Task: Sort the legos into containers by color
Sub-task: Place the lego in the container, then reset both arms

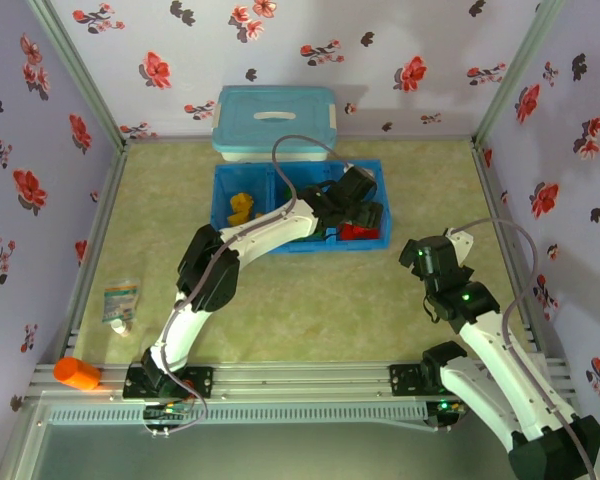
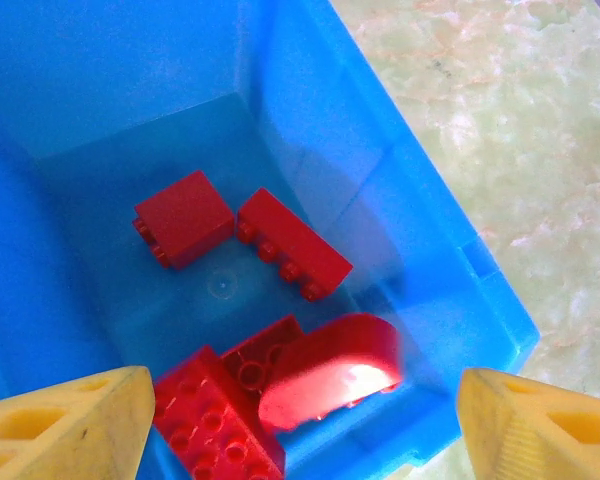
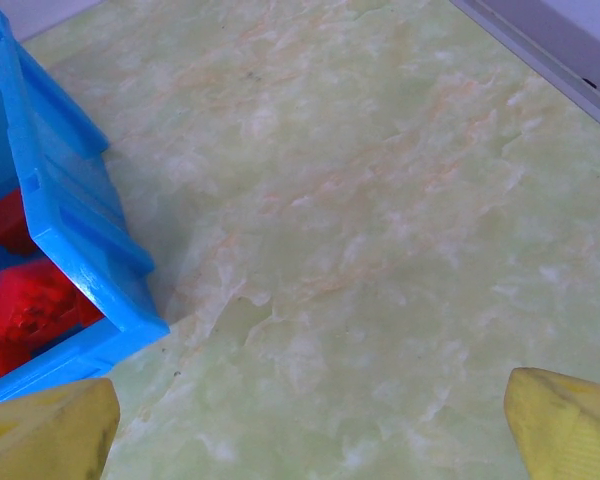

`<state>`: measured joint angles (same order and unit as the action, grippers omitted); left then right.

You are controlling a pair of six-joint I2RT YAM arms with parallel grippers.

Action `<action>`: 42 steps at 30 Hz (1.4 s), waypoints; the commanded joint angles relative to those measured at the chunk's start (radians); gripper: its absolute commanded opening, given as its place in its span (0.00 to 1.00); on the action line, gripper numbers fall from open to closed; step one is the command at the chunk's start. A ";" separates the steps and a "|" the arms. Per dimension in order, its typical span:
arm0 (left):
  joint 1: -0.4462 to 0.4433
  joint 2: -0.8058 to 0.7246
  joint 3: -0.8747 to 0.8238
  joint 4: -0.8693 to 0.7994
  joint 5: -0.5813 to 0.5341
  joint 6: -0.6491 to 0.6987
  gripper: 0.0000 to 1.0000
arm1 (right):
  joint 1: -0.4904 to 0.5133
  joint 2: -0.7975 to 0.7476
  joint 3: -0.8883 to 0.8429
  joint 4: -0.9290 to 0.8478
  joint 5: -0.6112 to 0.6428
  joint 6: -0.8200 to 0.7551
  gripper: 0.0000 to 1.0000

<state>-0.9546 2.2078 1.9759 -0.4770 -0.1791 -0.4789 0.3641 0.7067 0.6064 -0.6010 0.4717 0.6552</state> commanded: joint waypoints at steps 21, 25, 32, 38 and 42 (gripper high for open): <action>-0.009 -0.602 -0.756 0.306 -0.368 0.129 0.84 | -0.007 0.101 0.042 0.099 -0.131 -0.164 0.99; -0.004 -0.747 -0.946 0.366 -0.480 0.138 0.87 | -0.006 0.081 0.025 0.144 -0.118 -0.210 0.99; 0.004 -0.966 -1.175 0.350 -0.775 0.167 0.90 | -0.006 -0.023 -0.052 0.263 -0.048 -0.330 0.99; 0.017 -1.099 -1.319 0.378 -1.082 0.233 0.92 | -0.005 -0.058 -0.095 0.274 0.069 -0.356 0.99; 0.039 -1.163 -1.450 0.505 -1.214 0.328 0.96 | -0.007 -0.091 -0.173 0.321 0.234 -0.235 0.99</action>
<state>-0.9318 1.0782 0.5873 -0.0715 -1.1950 -0.2291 0.3641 0.6407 0.4816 -0.3313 0.5499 0.3546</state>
